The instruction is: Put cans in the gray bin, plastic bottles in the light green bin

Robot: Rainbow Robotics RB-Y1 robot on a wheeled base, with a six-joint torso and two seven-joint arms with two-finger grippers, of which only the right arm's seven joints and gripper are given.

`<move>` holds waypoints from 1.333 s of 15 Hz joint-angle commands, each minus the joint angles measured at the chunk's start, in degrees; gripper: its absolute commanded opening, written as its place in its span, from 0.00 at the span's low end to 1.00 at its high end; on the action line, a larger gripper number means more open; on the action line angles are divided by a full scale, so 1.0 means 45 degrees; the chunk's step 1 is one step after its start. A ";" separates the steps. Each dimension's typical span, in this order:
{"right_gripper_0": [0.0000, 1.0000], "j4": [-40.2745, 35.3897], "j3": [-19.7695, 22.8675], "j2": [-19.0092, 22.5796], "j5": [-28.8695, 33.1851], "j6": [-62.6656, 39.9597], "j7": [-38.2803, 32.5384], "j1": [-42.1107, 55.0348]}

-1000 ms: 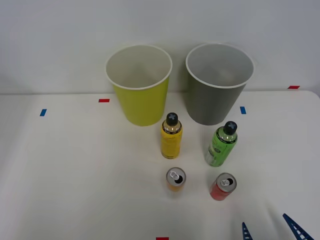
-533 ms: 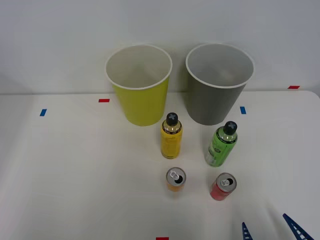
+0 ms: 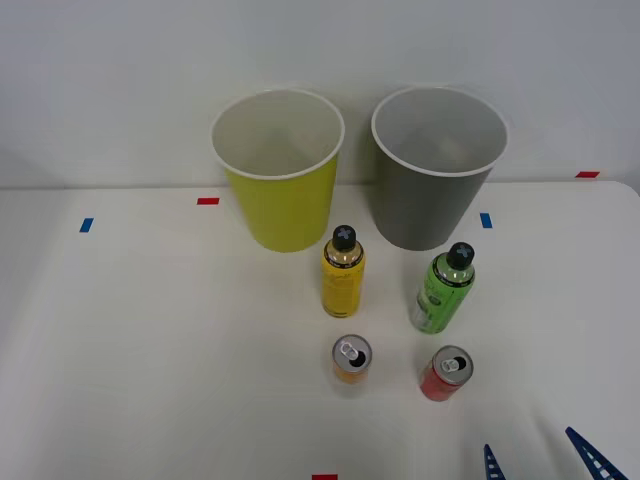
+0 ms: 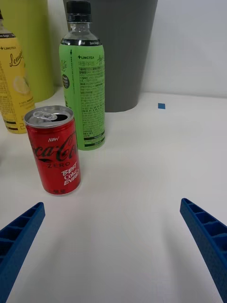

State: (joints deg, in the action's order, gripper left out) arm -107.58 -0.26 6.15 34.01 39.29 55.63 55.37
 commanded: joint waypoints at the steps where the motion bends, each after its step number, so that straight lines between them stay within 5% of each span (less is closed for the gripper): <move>1: 1.00 0.0000 0.0000 0.0000 0.0000 0.0000 0.0000 0.0000; 20: 1.00 0.0000 0.0000 0.0000 0.0000 0.0000 0.0000 0.0000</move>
State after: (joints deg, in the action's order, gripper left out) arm -107.58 -0.26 6.15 34.01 39.29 55.63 55.37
